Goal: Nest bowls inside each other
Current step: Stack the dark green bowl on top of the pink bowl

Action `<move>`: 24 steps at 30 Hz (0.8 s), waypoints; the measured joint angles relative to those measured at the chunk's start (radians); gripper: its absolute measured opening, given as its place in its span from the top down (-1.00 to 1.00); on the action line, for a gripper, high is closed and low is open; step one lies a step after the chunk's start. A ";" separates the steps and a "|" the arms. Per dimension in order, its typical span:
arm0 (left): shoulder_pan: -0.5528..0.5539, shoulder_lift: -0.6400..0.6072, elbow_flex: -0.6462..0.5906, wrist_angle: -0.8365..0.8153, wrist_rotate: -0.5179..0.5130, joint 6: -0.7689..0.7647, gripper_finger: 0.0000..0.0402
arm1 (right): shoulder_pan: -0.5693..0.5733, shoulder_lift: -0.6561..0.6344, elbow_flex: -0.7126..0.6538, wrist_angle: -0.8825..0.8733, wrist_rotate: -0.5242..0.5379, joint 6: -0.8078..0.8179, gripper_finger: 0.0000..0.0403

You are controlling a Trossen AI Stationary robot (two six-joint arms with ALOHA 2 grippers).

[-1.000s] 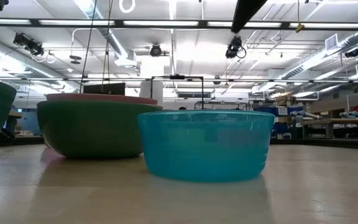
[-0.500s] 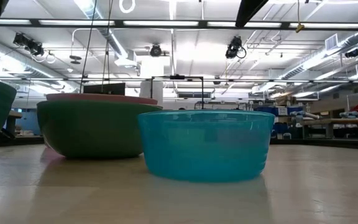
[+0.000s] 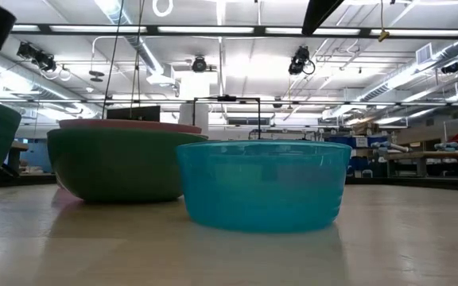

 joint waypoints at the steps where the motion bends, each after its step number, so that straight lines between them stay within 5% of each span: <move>1: 0.003 0.013 0.000 -0.002 0.000 0.006 0.20 | 0.000 0.000 0.000 0.000 0.000 0.000 0.37; 5: 0.015 0.052 0.000 0.019 0.017 0.062 0.36 | 0.000 0.000 0.000 0.000 0.000 -0.001 0.37; 10: 0.026 0.030 0.005 0.028 0.026 0.106 0.89 | 0.000 0.000 0.000 0.000 -0.001 -0.009 0.37; 14: 0.025 -0.026 0.035 -0.023 -0.003 0.130 0.96 | 0.000 0.000 0.000 0.000 0.000 -0.011 0.37; 21: 0.082 -0.207 0.144 -0.186 -0.409 0.166 0.97 | -0.016 0.001 0.000 -0.003 0.026 -0.036 0.38; 24: 0.173 -0.246 0.141 -0.213 -0.502 0.228 0.97 | -0.025 0.001 0.000 -0.008 0.028 -0.036 0.38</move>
